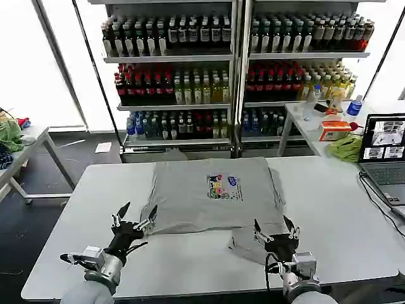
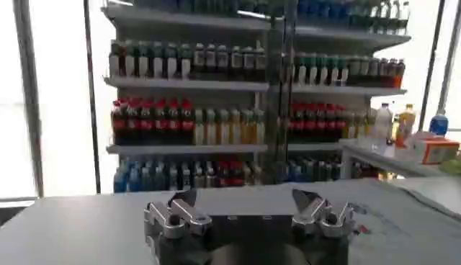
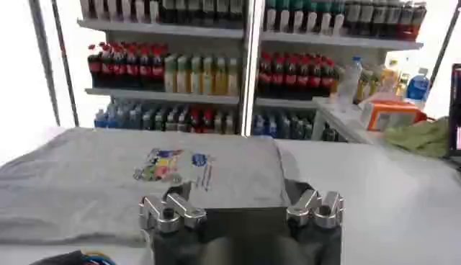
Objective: Fold and organize the clothes.
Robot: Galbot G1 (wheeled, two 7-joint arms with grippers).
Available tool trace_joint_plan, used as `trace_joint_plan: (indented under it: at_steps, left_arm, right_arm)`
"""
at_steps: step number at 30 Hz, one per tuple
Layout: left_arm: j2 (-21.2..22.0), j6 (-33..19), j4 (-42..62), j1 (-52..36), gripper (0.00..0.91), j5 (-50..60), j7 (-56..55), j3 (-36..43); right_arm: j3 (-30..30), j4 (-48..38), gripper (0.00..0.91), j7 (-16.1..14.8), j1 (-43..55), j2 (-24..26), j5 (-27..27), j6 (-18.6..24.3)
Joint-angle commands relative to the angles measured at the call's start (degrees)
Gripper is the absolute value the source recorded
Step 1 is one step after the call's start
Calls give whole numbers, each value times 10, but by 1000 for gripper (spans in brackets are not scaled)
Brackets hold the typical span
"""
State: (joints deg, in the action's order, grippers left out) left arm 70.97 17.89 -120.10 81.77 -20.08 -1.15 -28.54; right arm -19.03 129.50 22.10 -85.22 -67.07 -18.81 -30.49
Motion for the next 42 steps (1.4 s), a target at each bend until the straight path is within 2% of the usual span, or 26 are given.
trace_joint_plan:
  at_steps: [1,10,28,42]
  left_arm:
    - [-21,50,19,-1,907,-14,-9,7]
    - [-45,58,49,-3,907,-29,-4,20]
    - [-33,53,89,-23,907,-30,0,25]
    - [-30,49,108,-30,907,-35,5,27]
  right_arm:
    - [1,4,907,32,-17,-1,-10,-22]
    - [10,-4,907,49,-39,-1,-33,-17]
    - [19,-27,907,76,-47,-9,-58,-14]
    - [20,-29,907,77,-59,-13,-52,-14]
